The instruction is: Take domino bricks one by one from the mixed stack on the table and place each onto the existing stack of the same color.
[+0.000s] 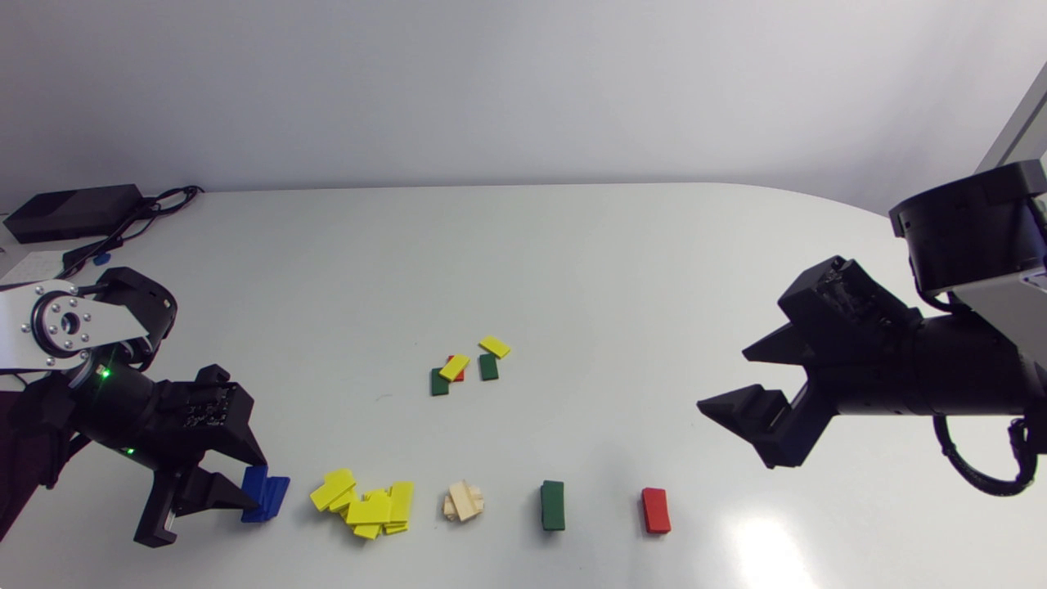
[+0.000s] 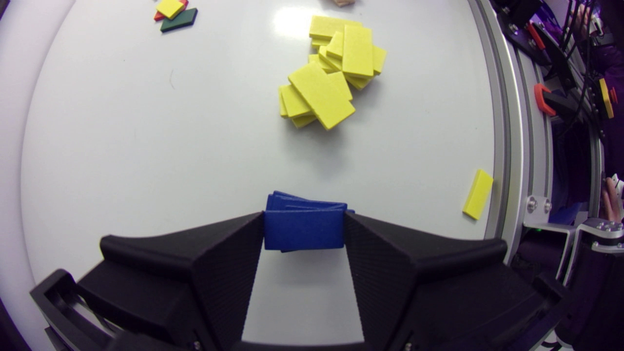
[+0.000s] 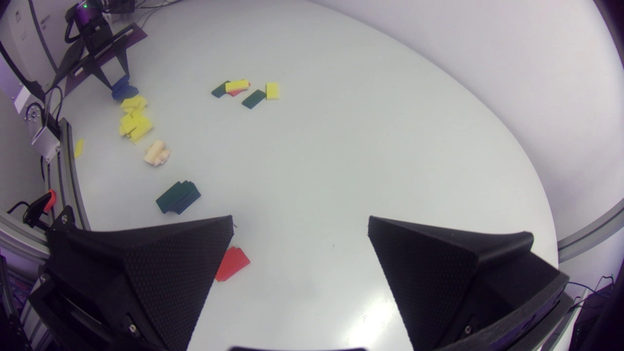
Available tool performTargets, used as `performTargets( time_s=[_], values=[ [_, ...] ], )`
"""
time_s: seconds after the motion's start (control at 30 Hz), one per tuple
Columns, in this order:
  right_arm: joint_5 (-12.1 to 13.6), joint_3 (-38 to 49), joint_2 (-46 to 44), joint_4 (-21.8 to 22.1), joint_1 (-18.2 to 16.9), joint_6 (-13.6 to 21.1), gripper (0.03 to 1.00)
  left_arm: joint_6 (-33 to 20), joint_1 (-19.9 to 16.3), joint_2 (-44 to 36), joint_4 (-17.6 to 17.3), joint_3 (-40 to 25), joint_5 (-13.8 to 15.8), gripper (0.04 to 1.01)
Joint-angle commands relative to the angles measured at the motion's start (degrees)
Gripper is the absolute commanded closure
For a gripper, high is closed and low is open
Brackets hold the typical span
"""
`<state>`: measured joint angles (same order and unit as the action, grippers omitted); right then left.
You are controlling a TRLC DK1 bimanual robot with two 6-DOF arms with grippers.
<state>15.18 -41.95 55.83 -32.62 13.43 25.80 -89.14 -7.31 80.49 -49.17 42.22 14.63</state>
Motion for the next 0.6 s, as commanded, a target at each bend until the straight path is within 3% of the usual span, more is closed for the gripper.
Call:
performTargets(
  time_s=[0.0,0.33,0.57],
  values=[
    [0.46,1.52,0.68,0.37,-0.07,0.39,0.066,-2.61,0.54,0.99,0.12,-1.35,0.48,0.723],
    [0.46,1.79,0.15,0.37,-0.07,0.3,0.066,-3.14,0.02,0.99,0.65,-3.02,0.48,0.705],
    [0.46,1.61,-0.02,0.1,0.1,0.3,0.066,-3.05,0.02,0.63,0.48,-2.67,0.48,0.5]
  ],
)
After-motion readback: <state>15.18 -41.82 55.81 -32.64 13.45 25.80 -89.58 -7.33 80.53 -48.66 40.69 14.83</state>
